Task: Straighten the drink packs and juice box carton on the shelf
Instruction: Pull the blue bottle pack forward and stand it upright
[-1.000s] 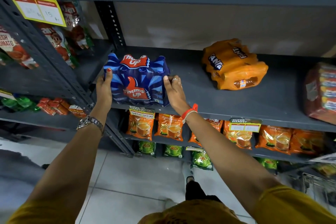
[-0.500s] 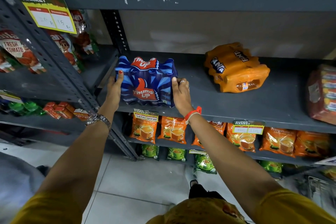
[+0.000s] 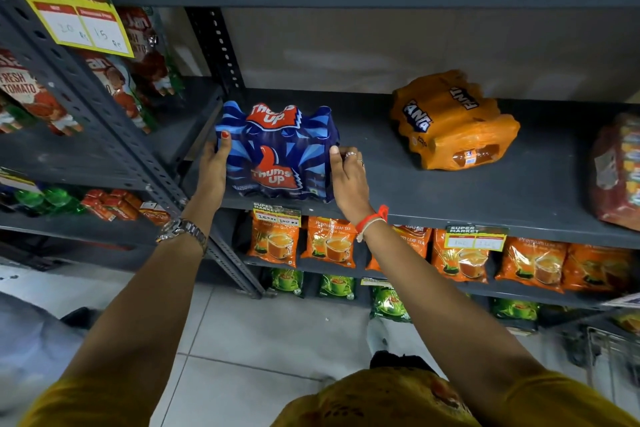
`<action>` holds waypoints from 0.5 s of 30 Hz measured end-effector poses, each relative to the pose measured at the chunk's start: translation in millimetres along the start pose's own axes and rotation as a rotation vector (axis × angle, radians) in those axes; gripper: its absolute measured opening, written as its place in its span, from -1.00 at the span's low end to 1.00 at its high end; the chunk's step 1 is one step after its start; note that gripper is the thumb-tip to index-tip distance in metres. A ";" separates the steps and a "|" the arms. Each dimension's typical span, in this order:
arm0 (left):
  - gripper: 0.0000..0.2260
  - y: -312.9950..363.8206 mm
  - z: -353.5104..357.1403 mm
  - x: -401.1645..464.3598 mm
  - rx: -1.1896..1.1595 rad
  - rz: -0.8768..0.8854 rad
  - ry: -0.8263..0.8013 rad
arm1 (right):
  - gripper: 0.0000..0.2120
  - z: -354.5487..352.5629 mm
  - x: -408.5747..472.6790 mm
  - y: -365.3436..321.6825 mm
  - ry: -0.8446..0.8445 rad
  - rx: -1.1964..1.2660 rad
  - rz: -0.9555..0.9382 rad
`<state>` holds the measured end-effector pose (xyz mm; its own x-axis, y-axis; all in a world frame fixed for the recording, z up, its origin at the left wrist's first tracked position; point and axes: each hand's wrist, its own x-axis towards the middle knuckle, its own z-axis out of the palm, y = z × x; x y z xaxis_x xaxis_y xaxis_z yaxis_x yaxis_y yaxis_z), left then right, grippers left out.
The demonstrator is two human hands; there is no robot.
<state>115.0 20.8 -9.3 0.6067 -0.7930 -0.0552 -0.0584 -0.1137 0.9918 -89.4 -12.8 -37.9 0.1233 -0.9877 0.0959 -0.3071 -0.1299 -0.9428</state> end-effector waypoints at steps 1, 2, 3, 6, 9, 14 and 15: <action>-0.57 -0.2 0.7 0.2 -0.006 0.000 0.003 | -0.78 -0.6 -0.5 -0.6 0.002 0.002 -0.013; -0.57 -0.6 0.5 0.7 -0.012 0.000 0.001 | -0.78 -0.8 -1.6 -1.0 0.002 0.016 -0.017; -0.57 -2.0 1.0 0.5 -0.019 0.000 0.006 | -0.77 -1.3 -2.1 -0.8 0.002 0.026 -0.026; -0.46 -10.4 9.8 -2.0 0.015 -0.004 0.106 | -0.76 -7.4 -1.8 0.8 -0.056 0.070 -0.017; -0.47 -12.5 39.4 -24.5 0.055 0.114 0.508 | -0.78 -30.4 3.9 5.1 -0.065 0.123 -0.063; -0.84 10.3 130.4 -65.5 -0.063 0.610 0.625 | -0.79 -113.1 41.2 14.3 0.142 -0.009 -0.160; -0.83 20.2 154.6 -74.1 -0.092 0.683 0.553 | -0.77 -134.8 52.6 17.7 0.202 -0.097 -0.171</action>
<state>-53.6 -15.3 -3.0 0.7604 -0.2646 0.5931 -0.4989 0.3466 0.7943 -215.6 -78.8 -6.5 -0.0064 -0.9466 0.3222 -0.3880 -0.2946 -0.8733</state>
